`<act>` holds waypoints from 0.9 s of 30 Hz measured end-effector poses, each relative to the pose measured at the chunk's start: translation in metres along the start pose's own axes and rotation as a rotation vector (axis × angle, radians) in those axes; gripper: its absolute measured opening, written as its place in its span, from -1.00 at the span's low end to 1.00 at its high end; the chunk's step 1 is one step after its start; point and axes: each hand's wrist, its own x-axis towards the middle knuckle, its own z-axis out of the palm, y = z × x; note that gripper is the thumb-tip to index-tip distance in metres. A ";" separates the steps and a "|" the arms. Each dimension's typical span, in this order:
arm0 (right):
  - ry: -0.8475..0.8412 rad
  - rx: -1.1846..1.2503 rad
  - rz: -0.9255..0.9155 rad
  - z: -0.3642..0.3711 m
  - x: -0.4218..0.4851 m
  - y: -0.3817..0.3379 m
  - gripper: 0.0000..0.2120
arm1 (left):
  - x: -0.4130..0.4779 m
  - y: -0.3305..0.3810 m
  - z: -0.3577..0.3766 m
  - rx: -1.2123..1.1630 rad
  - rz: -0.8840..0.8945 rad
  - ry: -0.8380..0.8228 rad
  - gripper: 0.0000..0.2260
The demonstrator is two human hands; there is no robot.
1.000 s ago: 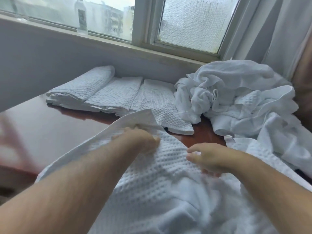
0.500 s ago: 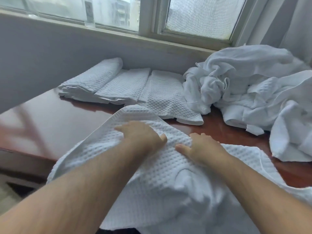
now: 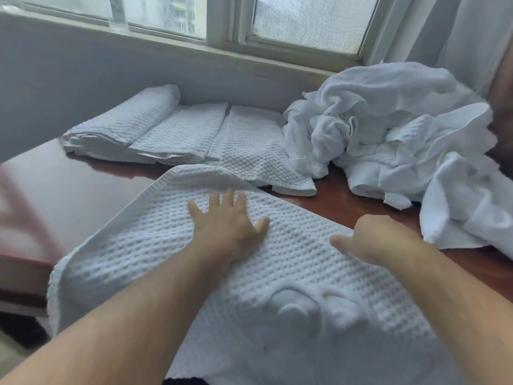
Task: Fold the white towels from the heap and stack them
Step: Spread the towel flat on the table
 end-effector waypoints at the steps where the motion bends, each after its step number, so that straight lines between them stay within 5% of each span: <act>1: 0.030 0.012 0.002 0.007 -0.006 -0.002 -0.46 | 0.001 0.001 0.003 -0.007 -0.017 0.009 -0.22; 7: -0.014 0.221 0.162 0.059 -0.025 -0.029 -0.10 | 0.002 0.002 0.005 -0.028 -0.049 0.008 -0.24; 14: 0.114 0.208 -0.123 0.062 0.023 -0.038 -0.07 | -0.012 -0.004 0.003 -0.027 -0.255 -0.014 -0.28; 18: 0.134 0.184 -0.266 0.051 0.058 -0.056 -0.13 | -0.016 -0.013 0.002 -0.169 0.011 0.284 -0.48; 20: 0.153 0.207 -0.311 0.047 0.066 -0.059 -0.23 | -0.016 -0.010 0.001 -0.167 0.143 0.210 -0.44; 24: 0.161 0.424 -0.374 0.042 0.056 -0.039 -0.71 | -0.008 -0.006 0.006 -0.015 0.077 -0.036 -0.19; 27: 0.251 0.296 -0.095 0.053 0.037 -0.004 -0.35 | -0.003 0.000 0.007 0.009 0.007 -0.040 -0.23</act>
